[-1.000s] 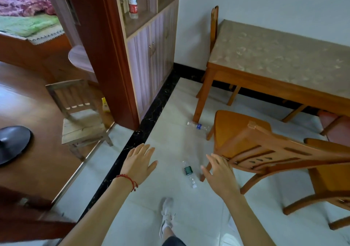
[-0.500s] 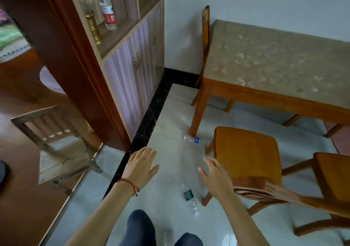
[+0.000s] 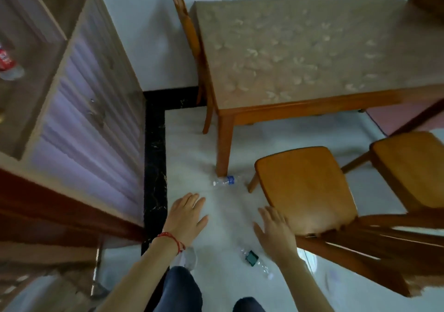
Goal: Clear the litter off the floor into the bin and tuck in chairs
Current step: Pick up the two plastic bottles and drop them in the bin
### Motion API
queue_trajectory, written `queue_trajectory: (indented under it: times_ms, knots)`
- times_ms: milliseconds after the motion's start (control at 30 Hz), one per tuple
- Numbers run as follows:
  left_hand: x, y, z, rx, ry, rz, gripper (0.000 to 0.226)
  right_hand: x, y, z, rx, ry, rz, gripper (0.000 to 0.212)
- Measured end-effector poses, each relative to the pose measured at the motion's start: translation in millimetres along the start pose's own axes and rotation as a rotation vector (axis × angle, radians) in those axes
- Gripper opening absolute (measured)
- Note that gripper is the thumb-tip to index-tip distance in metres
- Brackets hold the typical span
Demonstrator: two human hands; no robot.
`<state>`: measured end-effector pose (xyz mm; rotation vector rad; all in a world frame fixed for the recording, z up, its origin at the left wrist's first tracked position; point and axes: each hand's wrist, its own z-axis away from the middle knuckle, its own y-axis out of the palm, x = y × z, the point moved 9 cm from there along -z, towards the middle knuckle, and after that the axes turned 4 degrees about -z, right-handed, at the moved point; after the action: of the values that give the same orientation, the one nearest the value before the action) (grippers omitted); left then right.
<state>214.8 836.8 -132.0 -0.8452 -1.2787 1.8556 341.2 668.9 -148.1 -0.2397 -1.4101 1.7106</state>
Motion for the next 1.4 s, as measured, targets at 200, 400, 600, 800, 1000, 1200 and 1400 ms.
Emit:
queue_trajectory:
  times_ms: [200,400,600,800,1000,1200,1400]
  knots:
    - [21,-8,-58,-0.001,0.195,-0.024,0.051,19,11,-18,-0.106,0.180,-0.087,0.046]
    - [20,13,-93,0.082,0.261,-0.044,0.053,6,24,-25,-0.139,0.288,-0.139,0.047]
    - [11,54,-116,0.143,0.271,-0.049,0.053,-30,56,-35,-0.165,0.353,-0.154,0.043]
    - [-2,117,-138,0.170,0.296,-0.020,0.055,-73,108,-48,-0.177,0.393,-0.153,0.043]
    - [-20,175,-159,0.128,0.357,-0.012,0.069,-120,169,-60,-0.244,0.431,-0.186,0.042]
    - [-33,248,-175,0.088,0.409,0.014,0.067,-167,260,-73,-0.228,0.517,-0.250,0.049]
    - [-42,337,-196,0.114,0.461,0.008,0.068,-205,341,-91,-0.253,0.554,-0.303,0.048]
